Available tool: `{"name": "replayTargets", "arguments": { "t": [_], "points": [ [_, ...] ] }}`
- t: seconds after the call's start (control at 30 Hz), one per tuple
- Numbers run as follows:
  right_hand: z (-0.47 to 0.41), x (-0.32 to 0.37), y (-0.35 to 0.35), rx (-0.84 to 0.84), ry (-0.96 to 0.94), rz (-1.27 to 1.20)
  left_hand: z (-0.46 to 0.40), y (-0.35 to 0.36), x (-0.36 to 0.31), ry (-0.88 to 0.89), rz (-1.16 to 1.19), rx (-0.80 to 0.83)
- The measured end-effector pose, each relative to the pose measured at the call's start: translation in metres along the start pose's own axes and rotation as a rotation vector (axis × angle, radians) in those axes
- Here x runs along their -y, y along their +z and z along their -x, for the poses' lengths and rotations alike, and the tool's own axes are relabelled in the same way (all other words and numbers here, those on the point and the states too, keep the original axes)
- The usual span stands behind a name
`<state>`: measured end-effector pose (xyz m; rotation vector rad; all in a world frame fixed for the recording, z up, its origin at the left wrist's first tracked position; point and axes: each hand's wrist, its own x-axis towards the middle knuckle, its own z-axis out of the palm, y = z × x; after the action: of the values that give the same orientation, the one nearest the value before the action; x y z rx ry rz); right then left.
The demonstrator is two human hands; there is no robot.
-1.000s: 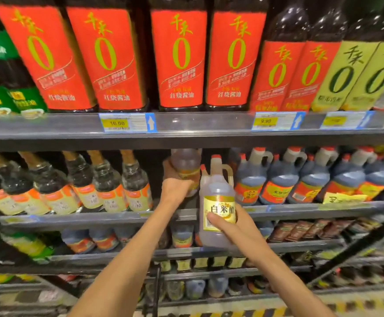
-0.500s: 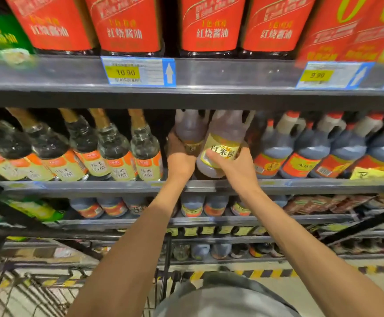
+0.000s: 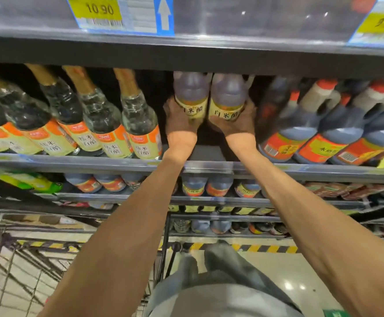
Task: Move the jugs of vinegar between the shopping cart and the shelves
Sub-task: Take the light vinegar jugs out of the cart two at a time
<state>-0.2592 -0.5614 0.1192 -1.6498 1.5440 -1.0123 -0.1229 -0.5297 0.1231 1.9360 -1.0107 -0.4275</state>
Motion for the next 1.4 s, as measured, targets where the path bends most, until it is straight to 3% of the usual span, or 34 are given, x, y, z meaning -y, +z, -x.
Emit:
{"name": "replayTargets", "arguments": {
  "t": [0.17, 0.37, 0.6, 1.4],
  "points": [
    [-0.026, -0.008, 0.027, -0.154, -0.077, -0.011, -0.025, 0.02, 0.009, 0.05, 0.013, -0.089],
    [-0.078, -0.022, 0.04, -0.147, -0.157, 0.048, -0.064, 0.048, 0.012, 0.064, 0.055, -0.197],
    [-0.126, -0.029, 0.068, -0.335, -0.135, 0.073, -0.106, 0.069, 0.013, 0.089, 0.121, -0.165],
    [-0.141, -0.026, 0.081, -0.321, -0.097, 0.092, -0.117, 0.087, 0.015, 0.151, 0.008, -0.281]
  ]
}}
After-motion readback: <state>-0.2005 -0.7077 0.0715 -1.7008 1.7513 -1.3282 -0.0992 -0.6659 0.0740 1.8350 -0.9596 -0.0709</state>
